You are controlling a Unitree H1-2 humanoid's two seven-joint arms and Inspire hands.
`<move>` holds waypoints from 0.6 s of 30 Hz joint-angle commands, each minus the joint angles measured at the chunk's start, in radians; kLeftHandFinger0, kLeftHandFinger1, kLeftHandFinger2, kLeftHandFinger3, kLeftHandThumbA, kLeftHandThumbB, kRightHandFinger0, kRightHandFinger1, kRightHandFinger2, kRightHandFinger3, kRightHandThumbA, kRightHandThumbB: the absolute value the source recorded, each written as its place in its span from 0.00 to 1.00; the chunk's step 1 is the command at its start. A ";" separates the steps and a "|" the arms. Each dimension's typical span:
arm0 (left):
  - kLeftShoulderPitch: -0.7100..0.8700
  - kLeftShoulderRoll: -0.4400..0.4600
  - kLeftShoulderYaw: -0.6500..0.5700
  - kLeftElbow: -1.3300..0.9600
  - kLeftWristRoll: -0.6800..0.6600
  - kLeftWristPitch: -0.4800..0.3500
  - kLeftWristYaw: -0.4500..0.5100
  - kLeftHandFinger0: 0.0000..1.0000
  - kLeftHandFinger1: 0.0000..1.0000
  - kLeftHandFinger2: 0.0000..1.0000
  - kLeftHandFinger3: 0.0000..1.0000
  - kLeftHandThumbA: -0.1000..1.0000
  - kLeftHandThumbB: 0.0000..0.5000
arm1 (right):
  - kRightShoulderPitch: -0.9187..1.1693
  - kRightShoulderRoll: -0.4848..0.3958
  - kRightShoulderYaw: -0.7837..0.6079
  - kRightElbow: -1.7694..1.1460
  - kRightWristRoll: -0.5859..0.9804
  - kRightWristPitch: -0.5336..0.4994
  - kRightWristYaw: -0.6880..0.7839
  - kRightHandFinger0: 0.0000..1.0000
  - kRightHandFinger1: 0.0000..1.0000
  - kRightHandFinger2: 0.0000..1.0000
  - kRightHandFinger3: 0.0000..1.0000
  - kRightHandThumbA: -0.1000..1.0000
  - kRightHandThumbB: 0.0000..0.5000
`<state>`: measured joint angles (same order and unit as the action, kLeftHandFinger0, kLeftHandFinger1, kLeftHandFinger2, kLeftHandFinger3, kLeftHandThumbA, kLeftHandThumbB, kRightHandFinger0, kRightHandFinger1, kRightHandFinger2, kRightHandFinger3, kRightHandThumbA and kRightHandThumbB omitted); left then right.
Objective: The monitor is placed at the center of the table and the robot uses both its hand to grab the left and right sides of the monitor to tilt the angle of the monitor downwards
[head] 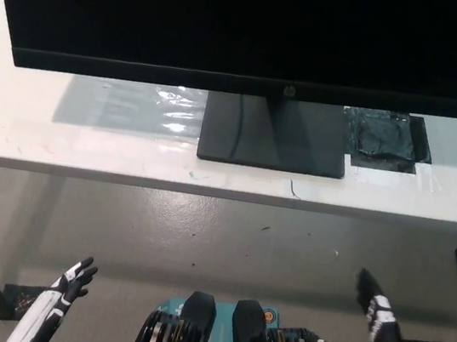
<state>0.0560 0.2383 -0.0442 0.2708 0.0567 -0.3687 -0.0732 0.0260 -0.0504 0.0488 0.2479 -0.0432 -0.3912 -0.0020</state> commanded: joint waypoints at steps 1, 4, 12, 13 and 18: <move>0.041 0.007 0.014 -0.144 -0.074 -0.101 -0.031 1.00 1.00 1.00 1.00 1.00 0.68 | 0.058 -0.002 -0.028 -0.145 0.029 -0.079 -0.021 1.00 1.00 1.00 1.00 1.00 0.01; 0.071 0.006 0.030 -0.271 -0.087 -0.101 -0.027 1.00 1.00 1.00 1.00 1.00 0.71 | 0.101 -0.017 -0.029 -0.248 0.014 -0.079 -0.028 1.00 1.00 1.00 1.00 1.00 0.00; 0.107 0.035 0.109 -0.578 -0.181 -0.101 -0.068 1.00 1.00 1.00 1.00 1.00 0.67 | 0.149 -0.045 -0.091 -0.516 -0.032 -0.079 -0.086 1.00 1.00 1.00 1.00 1.00 0.18; 0.107 0.037 0.121 -0.608 -0.191 -0.101 -0.053 1.00 1.00 1.00 1.00 1.00 0.71 | 0.141 -0.051 -0.106 -0.539 -0.018 -0.079 -0.082 1.00 1.00 1.00 1.00 1.00 0.20; 0.078 0.077 0.197 -0.693 -0.211 -0.100 -0.026 1.00 1.00 1.00 1.00 1.00 0.65 | 0.083 -0.087 -0.181 -0.593 0.020 -0.079 -0.071 1.00 1.00 1.00 1.00 1.00 0.19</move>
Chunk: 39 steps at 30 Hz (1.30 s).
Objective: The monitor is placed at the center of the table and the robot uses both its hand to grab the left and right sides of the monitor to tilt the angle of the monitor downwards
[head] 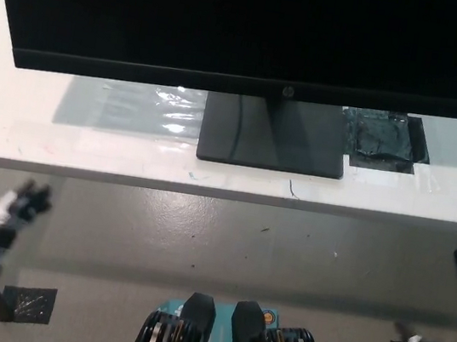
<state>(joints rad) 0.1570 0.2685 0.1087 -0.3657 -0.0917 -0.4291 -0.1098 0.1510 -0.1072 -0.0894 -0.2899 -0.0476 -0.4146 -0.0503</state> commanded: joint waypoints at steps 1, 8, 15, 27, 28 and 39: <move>-0.043 0.070 0.070 -0.056 -0.073 -0.030 0.012 1.00 1.00 1.00 1.00 1.00 0.69 | -0.065 -0.048 -0.059 -0.054 0.038 -0.055 -0.017 1.00 1.00 1.00 1.00 1.00 0.25; -0.166 0.158 0.175 0.017 -0.132 0.000 0.011 1.00 1.00 1.00 1.00 1.00 0.65 | -0.203 -0.125 -0.141 -0.007 0.061 0.025 -0.016 1.00 1.00 1.00 1.00 1.00 0.32; -0.333 0.287 0.201 0.178 -0.140 0.039 -0.035 1.00 1.00 1.00 1.00 1.00 0.61 | -0.400 -0.261 -0.212 0.237 0.137 0.031 0.012 1.00 1.00 1.00 1.00 1.00 0.44; -0.579 0.413 0.116 0.452 -0.081 0.113 -0.109 1.00 1.00 1.00 1.00 1.00 0.78 | -0.640 -0.397 -0.192 0.631 0.200 -0.025 0.120 1.00 1.00 1.00 1.00 1.00 0.73; -0.579 0.414 0.115 0.453 -0.081 0.112 -0.109 1.00 1.00 1.00 1.00 1.00 0.79 | -0.641 -0.397 -0.191 0.634 0.201 -0.028 0.122 1.00 1.00 1.00 1.00 1.00 0.73; -0.771 0.470 -0.018 0.673 0.096 0.140 -0.137 1.00 1.00 1.00 1.00 1.00 0.78 | -0.842 -0.493 -0.108 0.890 0.246 0.007 0.327 1.00 1.00 1.00 1.00 1.00 0.89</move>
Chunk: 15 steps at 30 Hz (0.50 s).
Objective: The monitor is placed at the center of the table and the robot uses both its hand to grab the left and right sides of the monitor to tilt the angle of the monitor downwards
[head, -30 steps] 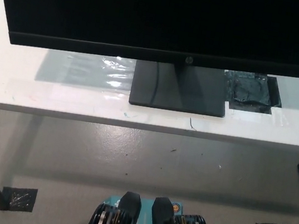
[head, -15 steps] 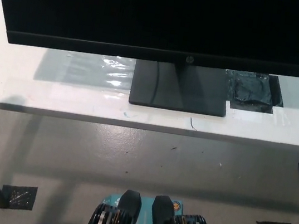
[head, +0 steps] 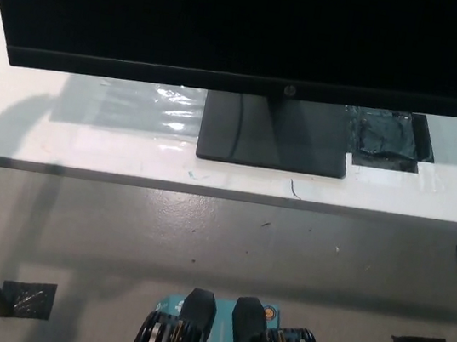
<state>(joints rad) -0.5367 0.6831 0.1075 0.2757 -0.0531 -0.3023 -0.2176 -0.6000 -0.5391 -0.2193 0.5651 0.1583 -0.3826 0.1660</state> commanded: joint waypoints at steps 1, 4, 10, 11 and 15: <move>-0.084 0.054 -0.020 0.043 0.056 0.008 -0.032 1.00 1.00 1.00 1.00 1.00 0.77 | -0.101 -0.065 0.028 0.042 0.045 -0.023 0.124 1.00 1.00 1.00 1.00 1.00 0.91; -0.100 0.042 -0.028 0.064 0.051 0.033 -0.040 1.00 1.00 1.00 1.00 1.00 0.83 | -0.142 -0.077 0.047 0.045 0.065 0.045 0.171 1.00 1.00 1.00 1.00 1.00 0.93; -0.122 0.028 -0.043 0.108 0.047 0.029 -0.057 1.00 1.00 1.00 1.00 1.00 0.88 | -0.208 -0.089 0.082 0.074 0.051 0.110 0.226 1.00 1.00 1.00 1.00 1.00 0.79; -0.124 0.024 -0.042 0.111 0.037 0.029 -0.062 1.00 1.00 1.00 1.00 1.00 0.86 | -0.214 -0.090 0.085 0.081 0.050 0.110 0.229 1.00 1.00 1.00 1.00 1.00 0.77; -0.127 0.022 -0.050 0.120 0.054 0.047 -0.058 1.00 1.00 1.00 1.00 1.00 0.89 | -0.262 -0.097 0.115 0.147 0.023 0.122 0.240 1.00 1.00 1.00 1.00 1.00 0.78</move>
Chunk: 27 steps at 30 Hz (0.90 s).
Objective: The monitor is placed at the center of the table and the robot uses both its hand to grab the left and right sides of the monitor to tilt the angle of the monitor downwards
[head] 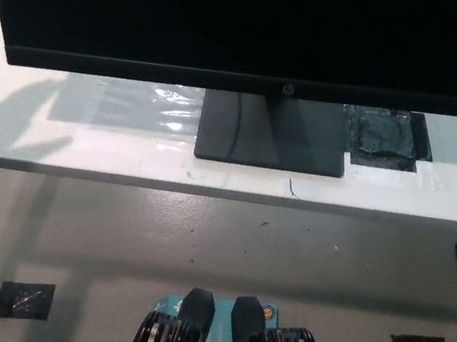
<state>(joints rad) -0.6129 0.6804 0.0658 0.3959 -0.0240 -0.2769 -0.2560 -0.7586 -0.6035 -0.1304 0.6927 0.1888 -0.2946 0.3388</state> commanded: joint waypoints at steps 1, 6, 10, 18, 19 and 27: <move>-0.051 0.024 -0.009 0.000 0.025 0.022 -0.020 1.00 1.00 1.00 1.00 1.00 0.89 | -0.105 -0.034 0.027 0.023 -0.007 0.032 0.068 1.00 1.00 1.00 1.00 1.00 0.78; -0.054 0.028 -0.024 -0.003 0.054 0.037 -0.020 1.00 1.00 1.00 1.00 1.00 0.91 | -0.192 -0.043 0.092 0.187 -0.072 -0.029 0.081 1.00 1.00 1.00 1.00 1.00 0.90; -0.052 0.029 -0.032 -0.026 0.070 0.051 -0.020 1.00 1.00 1.00 1.00 1.00 0.82 | -0.243 -0.055 0.164 0.268 -0.156 -0.069 0.070 1.00 1.00 1.00 1.00 1.00 1.00; -0.051 0.016 -0.036 -0.048 0.076 0.068 -0.024 1.00 1.00 1.00 1.00 1.00 0.88 | -0.297 -0.048 0.240 0.377 -0.202 -0.081 0.055 1.00 1.00 1.00 1.00 1.00 0.94; -0.051 0.016 -0.035 -0.049 0.076 0.069 -0.025 1.00 1.00 1.00 1.00 1.00 0.88 | -0.299 -0.048 0.242 0.380 -0.202 -0.083 0.055 1.00 1.00 1.00 1.00 1.00 0.94; -0.051 0.015 -0.045 -0.035 0.071 0.065 -0.043 1.00 1.00 1.00 1.00 1.00 0.91 | -0.357 -0.023 0.266 0.530 -0.223 -0.105 0.052 1.00 1.00 1.00 1.00 1.00 1.00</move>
<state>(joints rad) -0.6191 0.6808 0.0499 0.3782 0.0230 -0.2398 -0.2557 -1.0263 -0.6398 0.1229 1.1913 -0.0010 -0.3484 0.3817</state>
